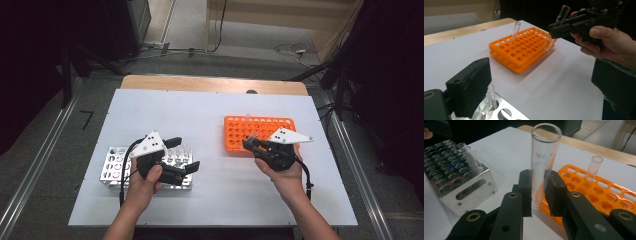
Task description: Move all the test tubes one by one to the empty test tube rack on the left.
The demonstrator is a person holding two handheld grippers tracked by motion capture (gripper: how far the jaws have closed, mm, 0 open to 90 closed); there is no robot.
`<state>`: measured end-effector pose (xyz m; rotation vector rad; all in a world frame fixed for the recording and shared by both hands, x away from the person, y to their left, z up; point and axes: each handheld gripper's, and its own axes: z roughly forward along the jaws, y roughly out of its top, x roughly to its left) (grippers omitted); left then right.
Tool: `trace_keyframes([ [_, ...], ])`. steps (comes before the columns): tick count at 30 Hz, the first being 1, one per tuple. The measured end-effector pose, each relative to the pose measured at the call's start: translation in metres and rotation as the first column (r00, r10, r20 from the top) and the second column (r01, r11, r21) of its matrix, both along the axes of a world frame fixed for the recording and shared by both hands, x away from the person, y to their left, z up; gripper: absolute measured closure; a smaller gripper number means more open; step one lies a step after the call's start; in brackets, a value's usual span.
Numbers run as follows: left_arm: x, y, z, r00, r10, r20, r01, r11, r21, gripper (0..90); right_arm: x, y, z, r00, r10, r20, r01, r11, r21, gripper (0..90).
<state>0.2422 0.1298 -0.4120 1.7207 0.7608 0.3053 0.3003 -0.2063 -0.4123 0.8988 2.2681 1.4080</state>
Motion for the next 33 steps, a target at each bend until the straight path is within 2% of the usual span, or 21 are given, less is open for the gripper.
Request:
trace_keyframes([
  [6, -0.002, -0.005, 0.003, 1.0000, 0.008, 0.000, -0.008, 1.0000, 0.005, 5.3, -0.007, 0.008, -0.003, 0.9993, 0.036, -0.011, -0.036, 0.9993, -0.006, 73.9],
  [8, -0.003, -0.008, 0.004, 0.9995, 0.031, 0.000, -0.031, 0.9991, 0.028, 8.5, -0.009, 0.011, -0.004, 0.9989, 0.045, -0.013, -0.045, 0.9989, -0.011, 73.9],
  [13, -0.004, -0.016, 0.003, 0.9993, 0.036, -0.009, -0.035, 0.9980, 0.052, 14.4, -0.013, 0.019, -0.008, 0.9974, 0.070, -0.017, -0.070, 0.9973, -0.023, 73.9],
  [19, -0.006, -0.023, 0.003, 0.9990, 0.045, 0.000, -0.045, 0.9966, 0.069, 22.4, -0.020, 0.029, -0.012, 0.9951, 0.097, -0.021, -0.098, 0.9947, -0.032, 73.9],
  [24, -0.007, -0.026, 0.004, 0.9995, 0.031, 0.002, -0.031, 0.9981, 0.053, 27.7, -0.026, 0.039, -0.015, 0.9912, 0.130, -0.023, -0.131, 0.9902, -0.049, 73.8],
  [33, -0.012, -0.031, 0.007, 0.9997, -0.004, 0.024, 0.003, 0.9988, 0.049, 37.7, -0.036, 0.051, -0.016, 0.9850, 0.171, -0.023, -0.172, 0.9837, -0.052, 73.9],
])
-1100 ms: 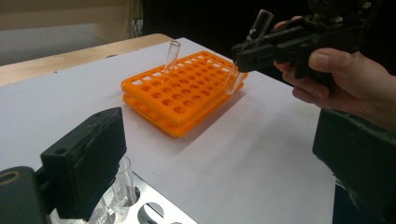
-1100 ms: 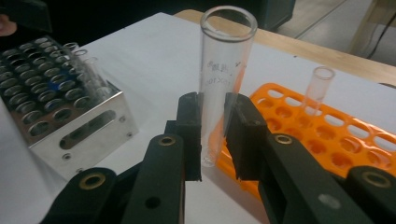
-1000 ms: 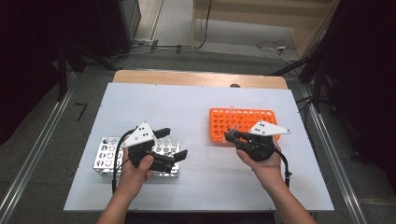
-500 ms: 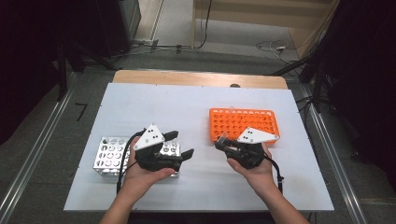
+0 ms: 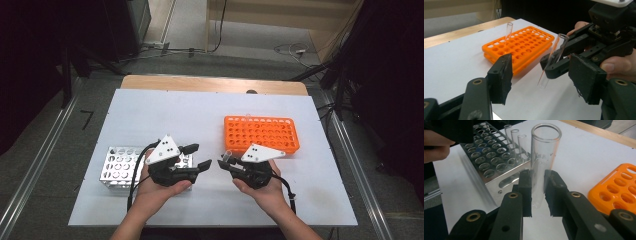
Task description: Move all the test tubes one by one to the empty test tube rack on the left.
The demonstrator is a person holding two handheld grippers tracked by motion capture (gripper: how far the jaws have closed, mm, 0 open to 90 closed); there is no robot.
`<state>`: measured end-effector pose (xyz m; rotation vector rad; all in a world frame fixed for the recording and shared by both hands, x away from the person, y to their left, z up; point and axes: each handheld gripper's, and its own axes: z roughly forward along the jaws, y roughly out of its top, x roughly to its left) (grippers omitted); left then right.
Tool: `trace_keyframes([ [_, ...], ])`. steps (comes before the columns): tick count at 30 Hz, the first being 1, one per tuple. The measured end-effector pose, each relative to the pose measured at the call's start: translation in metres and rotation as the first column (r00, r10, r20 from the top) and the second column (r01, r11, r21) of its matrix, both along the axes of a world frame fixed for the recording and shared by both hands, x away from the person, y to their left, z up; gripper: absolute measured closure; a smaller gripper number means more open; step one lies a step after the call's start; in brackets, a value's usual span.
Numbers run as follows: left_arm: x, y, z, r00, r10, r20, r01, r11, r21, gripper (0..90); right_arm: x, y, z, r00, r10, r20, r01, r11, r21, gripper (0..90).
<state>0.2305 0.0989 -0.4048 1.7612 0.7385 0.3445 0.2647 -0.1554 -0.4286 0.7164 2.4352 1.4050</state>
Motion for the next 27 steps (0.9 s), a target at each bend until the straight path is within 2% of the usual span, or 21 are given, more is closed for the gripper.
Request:
trace_keyframes([
  [4, -0.002, -0.004, 0.001, 0.9996, -0.028, 0.009, 0.028, 0.9996, 0.000, 43.5, -0.004, 0.005, 0.000, 0.9999, 0.016, -0.002, -0.016, 0.9999, -0.004, 73.9],
  [11, -0.006, -0.014, 0.000, 0.9967, -0.079, 0.021, 0.079, 0.9966, 0.025, 54.5, -0.010, 0.012, 0.000, 0.9988, 0.049, -0.005, -0.049, 0.9987, -0.012, 73.8],
  [16, -0.007, -0.020, -0.002, 0.9945, -0.103, 0.015, 0.103, 0.9939, 0.039, 59.1, -0.014, 0.016, 0.002, 0.9975, 0.071, 0.000, -0.071, 0.9974, -0.015, 73.8],
  [27, -0.010, -0.027, -0.002, 0.9934, -0.110, 0.030, 0.109, 0.9927, 0.051, 68.8, -0.021, 0.023, 0.005, 0.9941, 0.108, 0.000, -0.108, 0.9938, -0.024, 73.8],
])
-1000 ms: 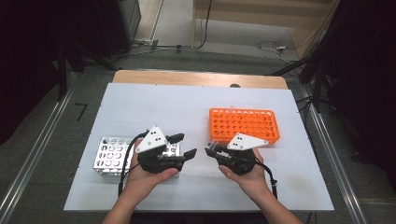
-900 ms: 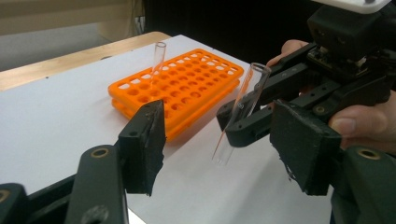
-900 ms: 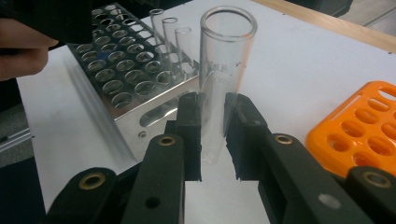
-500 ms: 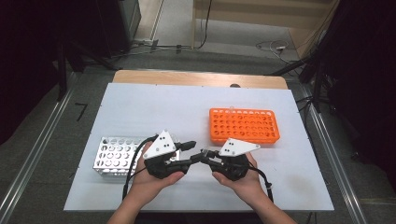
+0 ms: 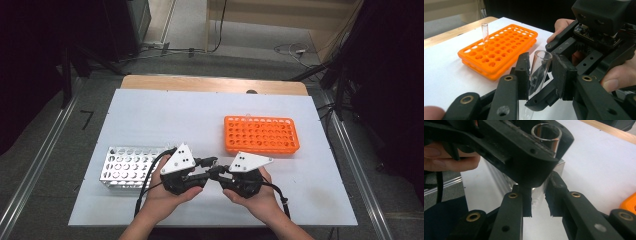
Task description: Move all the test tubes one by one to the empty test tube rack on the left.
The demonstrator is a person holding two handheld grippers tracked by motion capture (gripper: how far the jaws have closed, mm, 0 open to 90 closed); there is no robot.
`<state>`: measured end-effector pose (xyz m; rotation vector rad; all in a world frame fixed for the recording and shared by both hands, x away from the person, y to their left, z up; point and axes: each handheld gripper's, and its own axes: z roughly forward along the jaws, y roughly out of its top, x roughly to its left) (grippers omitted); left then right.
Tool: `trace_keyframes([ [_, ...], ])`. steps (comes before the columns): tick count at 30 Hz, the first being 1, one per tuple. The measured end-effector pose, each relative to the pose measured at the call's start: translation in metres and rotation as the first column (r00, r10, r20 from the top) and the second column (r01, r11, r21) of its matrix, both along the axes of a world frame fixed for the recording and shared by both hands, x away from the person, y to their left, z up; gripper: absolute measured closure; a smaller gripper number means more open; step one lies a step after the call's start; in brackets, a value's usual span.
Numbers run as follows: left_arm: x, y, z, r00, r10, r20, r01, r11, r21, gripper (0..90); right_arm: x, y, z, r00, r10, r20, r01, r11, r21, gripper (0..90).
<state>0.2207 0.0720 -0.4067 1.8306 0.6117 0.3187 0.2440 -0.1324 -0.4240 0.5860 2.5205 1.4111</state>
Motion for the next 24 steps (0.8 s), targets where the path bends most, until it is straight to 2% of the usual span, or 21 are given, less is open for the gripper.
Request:
trace_keyframes([
  [7, -0.0006, 0.0002, 0.0000, 0.9996, 0.020, 0.022, -0.021, 0.9995, 0.024, 75.4, -0.0002, 0.0001, 0.0000, 0.9999, 0.010, -0.010, -0.010, 0.9999, -0.002, 73.7],
  [13, -0.0002, 0.0018, 0.0004, 0.9995, 0.021, 0.023, -0.022, 0.9994, 0.026, 76.3, 0.0008, 0.0004, -0.0009, 0.9996, 0.020, -0.021, -0.020, 0.9998, 0.003, 71.8],
  [18, -0.0004, 0.0034, 0.0014, 0.9994, 0.021, 0.029, -0.022, 0.9994, 0.025, 76.3, 0.0015, 0.0003, -0.0015, 0.9986, 0.037, -0.039, -0.036, 0.9993, 0.010, 61.1],
  [24, 0.0004, 0.0087, 0.0041, 0.9993, 0.025, 0.028, -0.025, 0.9996, 0.011, 76.3, 0.0050, -0.0021, -0.0009, 0.9962, 0.056, -0.067, -0.053, 0.9977, 0.044, 46.4],
])
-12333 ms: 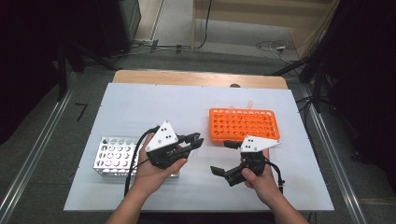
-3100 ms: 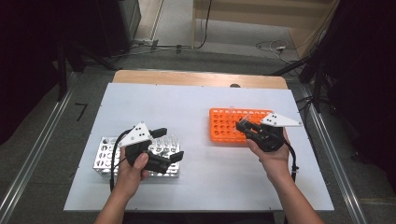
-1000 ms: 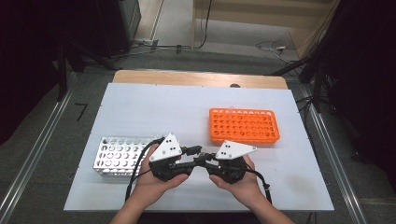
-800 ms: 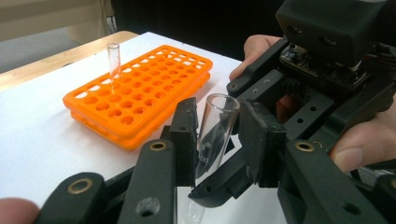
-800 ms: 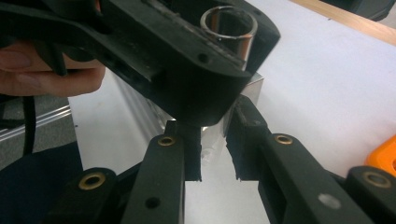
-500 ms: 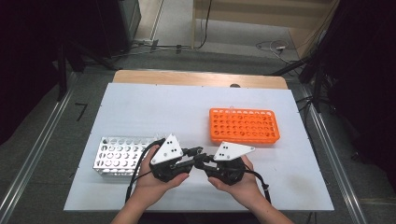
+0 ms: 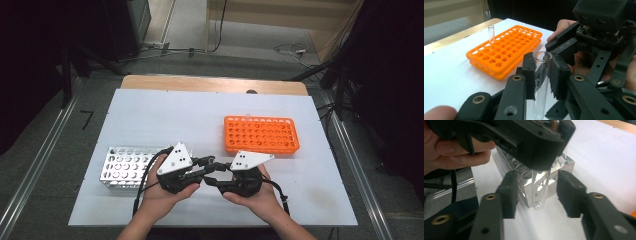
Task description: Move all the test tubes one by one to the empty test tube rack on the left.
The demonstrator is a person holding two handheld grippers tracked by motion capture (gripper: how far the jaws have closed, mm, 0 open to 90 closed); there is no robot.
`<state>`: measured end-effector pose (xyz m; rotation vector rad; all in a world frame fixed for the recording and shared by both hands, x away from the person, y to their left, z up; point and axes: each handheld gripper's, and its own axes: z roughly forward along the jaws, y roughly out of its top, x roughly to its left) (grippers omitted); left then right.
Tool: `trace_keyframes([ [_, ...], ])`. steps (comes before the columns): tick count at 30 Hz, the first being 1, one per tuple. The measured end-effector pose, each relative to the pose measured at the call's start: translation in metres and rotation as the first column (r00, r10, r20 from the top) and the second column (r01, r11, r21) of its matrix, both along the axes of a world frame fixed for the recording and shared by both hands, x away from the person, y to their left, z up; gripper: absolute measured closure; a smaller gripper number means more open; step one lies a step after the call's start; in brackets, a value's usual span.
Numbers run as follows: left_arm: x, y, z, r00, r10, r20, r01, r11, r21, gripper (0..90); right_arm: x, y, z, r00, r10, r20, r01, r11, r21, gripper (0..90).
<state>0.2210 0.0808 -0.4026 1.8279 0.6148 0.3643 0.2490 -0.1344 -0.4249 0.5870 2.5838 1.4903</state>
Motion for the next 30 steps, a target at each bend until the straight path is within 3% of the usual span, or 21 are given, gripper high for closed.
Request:
trace_keyframes([
  [15, 0.003, 0.022, 0.009, 0.9992, 0.038, 0.013, -0.038, 0.9990, -0.025, 76.4, 0.007, -0.004, -0.001, 0.9999, -0.010, -0.009, 0.009, 0.9998, -0.020, 2.0],
  [22, 0.005, 0.037, 0.014, 0.9966, 0.079, 0.020, -0.079, 0.9963, -0.033, 76.4, 0.015, -0.013, -0.002, 0.9988, -0.004, -0.048, 0.005, 0.9998, 0.017, 0.0],
  [30, 0.008, 0.060, 0.019, 0.9897, 0.141, 0.027, -0.139, 0.9890, -0.051, 76.4, 0.021, -0.023, -0.002, 0.9984, -0.036, -0.045, 0.037, 0.9990, 0.024, 0.0],
])
